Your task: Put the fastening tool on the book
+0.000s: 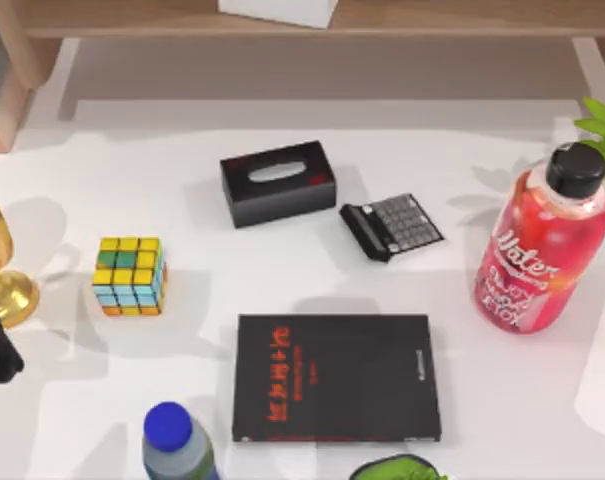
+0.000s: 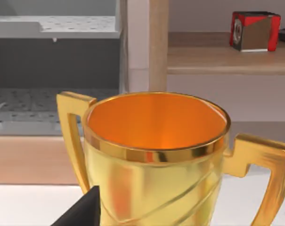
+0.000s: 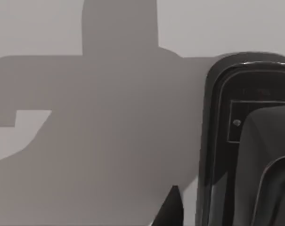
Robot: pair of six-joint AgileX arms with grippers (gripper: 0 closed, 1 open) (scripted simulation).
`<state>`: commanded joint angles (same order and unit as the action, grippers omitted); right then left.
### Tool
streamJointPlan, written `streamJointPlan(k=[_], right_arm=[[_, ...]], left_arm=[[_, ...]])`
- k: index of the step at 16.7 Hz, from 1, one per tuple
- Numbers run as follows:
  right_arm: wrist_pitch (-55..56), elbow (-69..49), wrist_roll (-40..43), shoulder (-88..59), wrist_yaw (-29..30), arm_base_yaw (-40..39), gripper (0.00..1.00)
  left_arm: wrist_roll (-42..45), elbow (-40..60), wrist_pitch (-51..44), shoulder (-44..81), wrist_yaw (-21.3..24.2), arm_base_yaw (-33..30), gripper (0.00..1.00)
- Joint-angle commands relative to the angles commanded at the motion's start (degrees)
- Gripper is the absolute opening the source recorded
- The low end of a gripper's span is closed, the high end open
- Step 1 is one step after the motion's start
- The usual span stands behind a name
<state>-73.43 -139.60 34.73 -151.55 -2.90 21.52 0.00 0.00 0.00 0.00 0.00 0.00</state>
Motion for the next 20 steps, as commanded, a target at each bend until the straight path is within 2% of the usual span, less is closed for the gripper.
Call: streamJointPlan(k=[4,5,15,20], right_arm=[[0.0,0.0,0.0,0.0,0.0,0.0,0.02],[0.0,0.0,0.0,0.0,0.0,0.0,0.0],[-0.3,-0.1,-0.4,0.5,0.1,0.2,0.0],[-3.1,1.2,-8.1,9.6,2.7,-0.1,0.0]], left_arm=[[0.0,0.0,0.0,0.0,0.0,0.0,1.0],[0.0,0.0,0.0,0.0,0.0,0.0,1.0],[0.0,0.0,0.0,0.0,0.0,0.0,1.0],[0.0,0.0,0.0,0.0,0.0,0.0,1.0]])
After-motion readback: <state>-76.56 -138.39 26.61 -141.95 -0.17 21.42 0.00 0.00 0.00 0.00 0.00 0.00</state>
